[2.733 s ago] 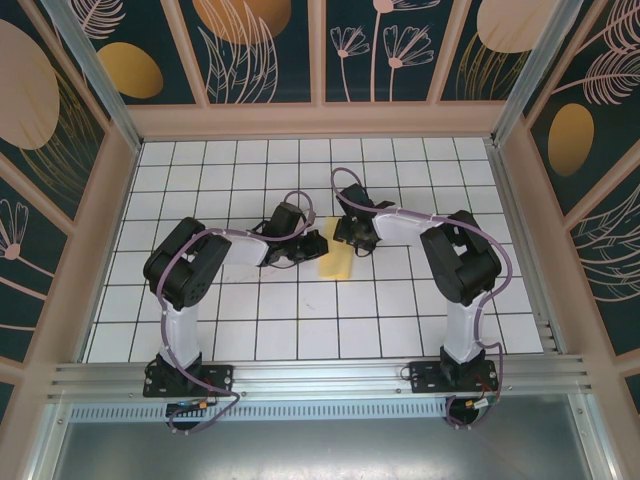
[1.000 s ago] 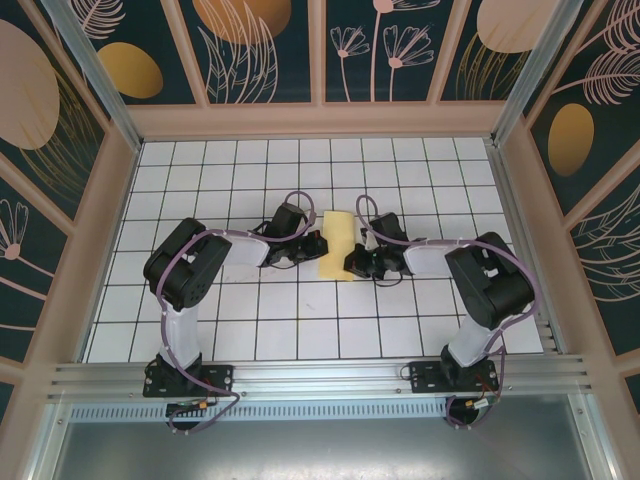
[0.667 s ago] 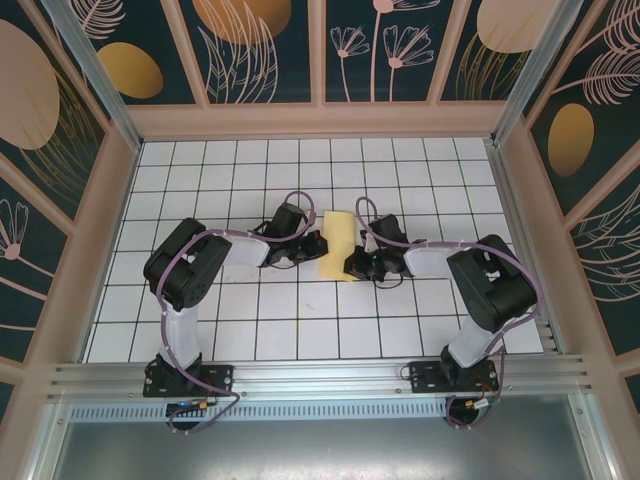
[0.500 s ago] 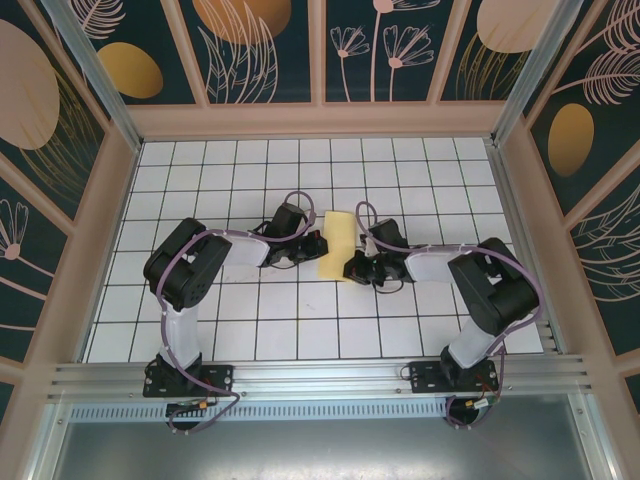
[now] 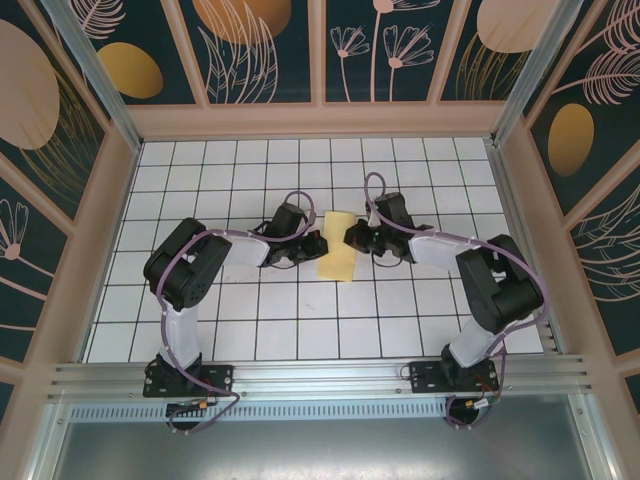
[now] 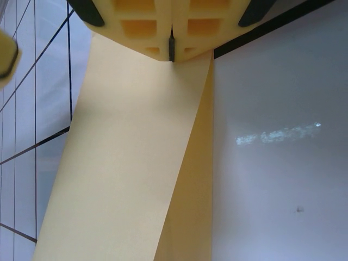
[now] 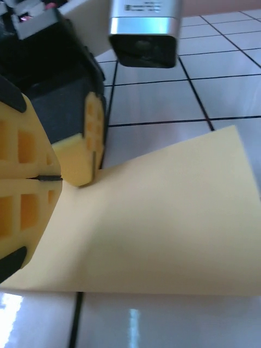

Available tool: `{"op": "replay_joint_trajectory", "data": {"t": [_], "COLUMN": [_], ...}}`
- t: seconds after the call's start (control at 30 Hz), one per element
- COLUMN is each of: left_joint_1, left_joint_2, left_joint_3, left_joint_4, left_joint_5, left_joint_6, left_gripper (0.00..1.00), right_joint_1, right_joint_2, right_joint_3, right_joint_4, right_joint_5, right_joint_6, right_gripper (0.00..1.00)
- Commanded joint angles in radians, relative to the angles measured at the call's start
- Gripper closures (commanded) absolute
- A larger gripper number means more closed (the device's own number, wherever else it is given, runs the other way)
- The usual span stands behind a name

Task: Fold a paper plane with a square sheet of paper (pick it up from the middle)
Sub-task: Fold the square sheet of paper in half at the center of the table.

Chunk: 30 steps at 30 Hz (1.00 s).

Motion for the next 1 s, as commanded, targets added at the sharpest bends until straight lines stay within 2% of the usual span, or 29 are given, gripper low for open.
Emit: {"op": "replay_joint_trajectory", "data": {"t": [0.0,0.1,0.2,0.47,0.97], "left_joint_1": [0.004,0.004,0.005,0.005,0.004], "left_joint_2": [0.102,0.104,0.105,0.101,0.097], "left_joint_3": [-0.024,-0.025,-0.026,-0.03,-0.034], "left_joint_4": [-0.145,-0.148,-0.149,-0.161,-0.169], "left_joint_5": [-0.114,-0.115,-0.115,-0.116,-0.113], "left_joint_6": [0.007,0.011,0.01,0.02,0.026], "left_gripper": [0.92,0.92,0.93,0.93,0.93], "right_joint_1": [-0.029,-0.044,-0.061,-0.069,-0.111], "right_joint_2": [0.091,0.145,0.17,0.137,0.282], "right_joint_3": [0.015,0.028,0.024,0.06,0.178], "right_joint_4": [0.041,0.057,0.054,0.035,-0.047], "right_joint_5": [0.008,-0.043,-0.025,-0.032,0.081], "right_joint_6": [-0.013,-0.031,-0.035,-0.039,-0.059], "right_gripper": [1.0,1.0,1.0,1.0,1.0]}}
